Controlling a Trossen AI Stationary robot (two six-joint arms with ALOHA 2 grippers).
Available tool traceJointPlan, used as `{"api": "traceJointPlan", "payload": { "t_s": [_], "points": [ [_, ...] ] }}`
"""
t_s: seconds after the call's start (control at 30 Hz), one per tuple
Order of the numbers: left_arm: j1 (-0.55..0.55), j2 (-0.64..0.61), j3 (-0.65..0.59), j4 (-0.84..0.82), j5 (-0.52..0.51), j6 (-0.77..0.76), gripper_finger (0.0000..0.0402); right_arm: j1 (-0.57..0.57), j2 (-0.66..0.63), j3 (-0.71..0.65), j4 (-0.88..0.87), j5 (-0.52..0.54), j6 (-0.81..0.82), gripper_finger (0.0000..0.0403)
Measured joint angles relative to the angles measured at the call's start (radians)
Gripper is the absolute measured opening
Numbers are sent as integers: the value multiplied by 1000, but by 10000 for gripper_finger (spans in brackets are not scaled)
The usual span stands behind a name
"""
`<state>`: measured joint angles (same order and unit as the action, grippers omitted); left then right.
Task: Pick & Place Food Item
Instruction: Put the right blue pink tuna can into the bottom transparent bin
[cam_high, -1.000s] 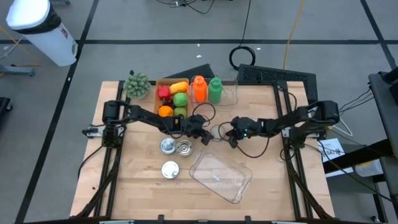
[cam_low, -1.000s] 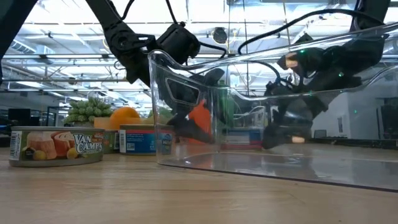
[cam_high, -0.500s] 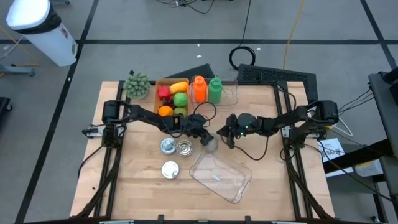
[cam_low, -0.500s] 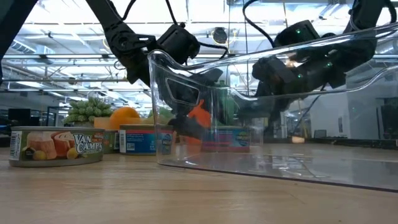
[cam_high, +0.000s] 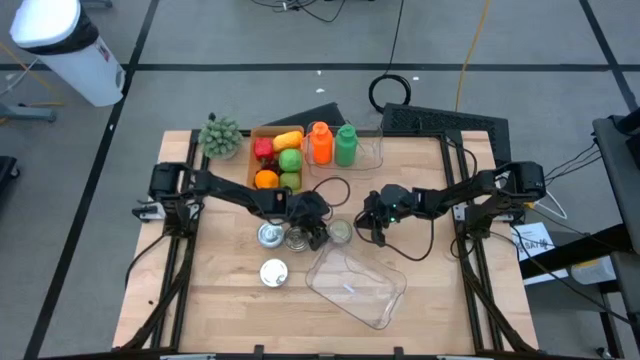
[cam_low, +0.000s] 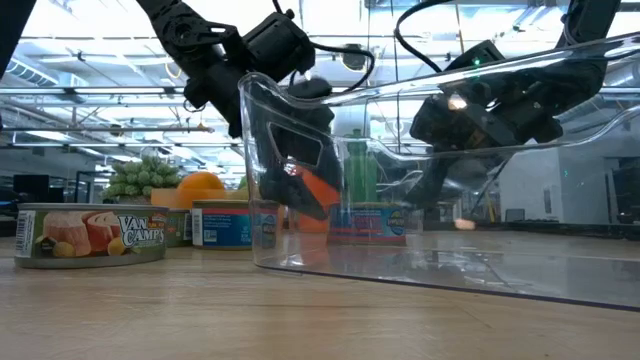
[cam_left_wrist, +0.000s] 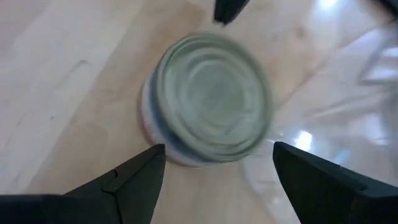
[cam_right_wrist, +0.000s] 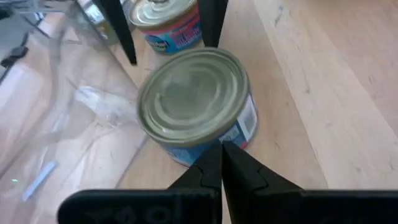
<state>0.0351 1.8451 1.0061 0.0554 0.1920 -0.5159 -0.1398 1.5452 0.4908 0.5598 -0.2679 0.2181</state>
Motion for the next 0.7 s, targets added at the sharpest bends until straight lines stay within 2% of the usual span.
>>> {"api": "traceJointPlan", "payload": {
  "t_s": [0.2,0.43,0.57,0.7],
  "points": [
    [1,11,0,7,-143,-46,310,0,0,0,-11,0,-4,1],
    [38,70,2,72,-157,-148,310,-4,0,0,-7,14,-23,1],
    [47,119,3,147,-199,-188,310,-5,0,0,-9,125,-22,7],
    [74,149,2,224,-234,-214,310,-5,-1,0,-4,209,-35,34]
  ]
}}
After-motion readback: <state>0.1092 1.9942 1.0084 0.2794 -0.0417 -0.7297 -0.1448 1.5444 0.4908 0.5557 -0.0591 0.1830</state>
